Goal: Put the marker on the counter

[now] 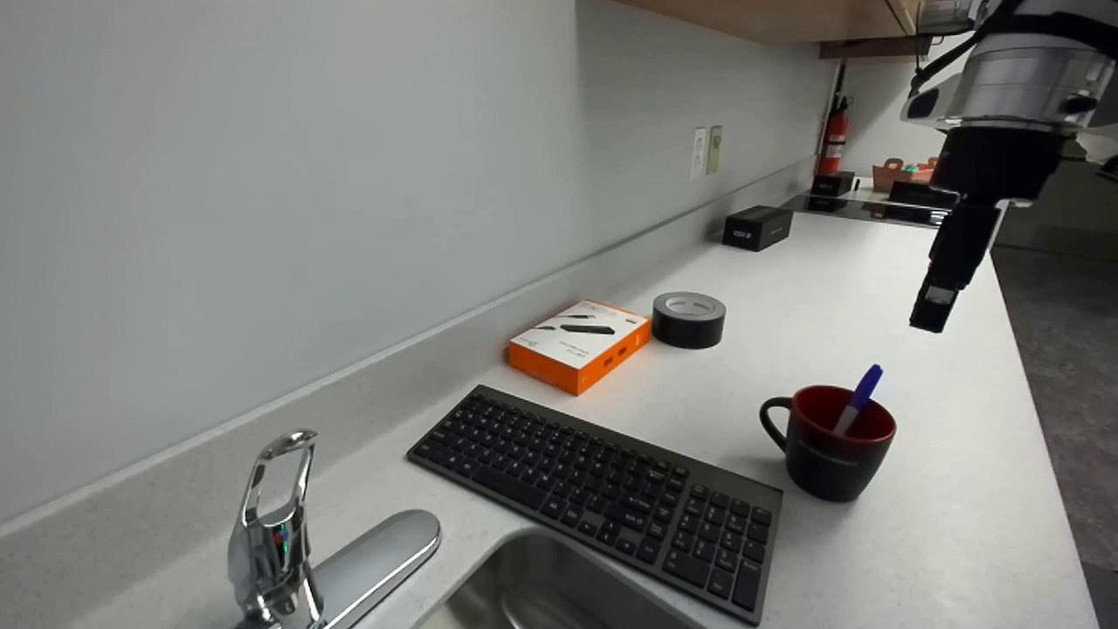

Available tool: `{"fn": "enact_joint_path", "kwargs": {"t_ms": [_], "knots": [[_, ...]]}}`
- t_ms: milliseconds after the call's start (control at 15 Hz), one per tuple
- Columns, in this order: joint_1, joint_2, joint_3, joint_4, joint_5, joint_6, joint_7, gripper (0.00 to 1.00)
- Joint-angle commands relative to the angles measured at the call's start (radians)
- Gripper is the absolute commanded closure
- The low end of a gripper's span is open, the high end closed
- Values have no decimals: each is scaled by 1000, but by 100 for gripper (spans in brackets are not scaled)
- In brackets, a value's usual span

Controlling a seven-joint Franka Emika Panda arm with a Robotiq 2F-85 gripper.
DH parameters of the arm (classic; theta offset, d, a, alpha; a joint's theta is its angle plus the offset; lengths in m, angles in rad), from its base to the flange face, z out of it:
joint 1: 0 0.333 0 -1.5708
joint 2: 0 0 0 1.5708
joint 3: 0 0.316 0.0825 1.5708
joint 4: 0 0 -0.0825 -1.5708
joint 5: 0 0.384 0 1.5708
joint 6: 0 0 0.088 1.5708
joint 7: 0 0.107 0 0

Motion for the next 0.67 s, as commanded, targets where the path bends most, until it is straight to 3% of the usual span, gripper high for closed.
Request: {"fn": "enact_joint_path", "kwargs": {"t_ms": [0,600], "knots": [[-5,9,5,-1,11,7,-23,0],[-6,143,-76,14,151,95,-162,0]]}}
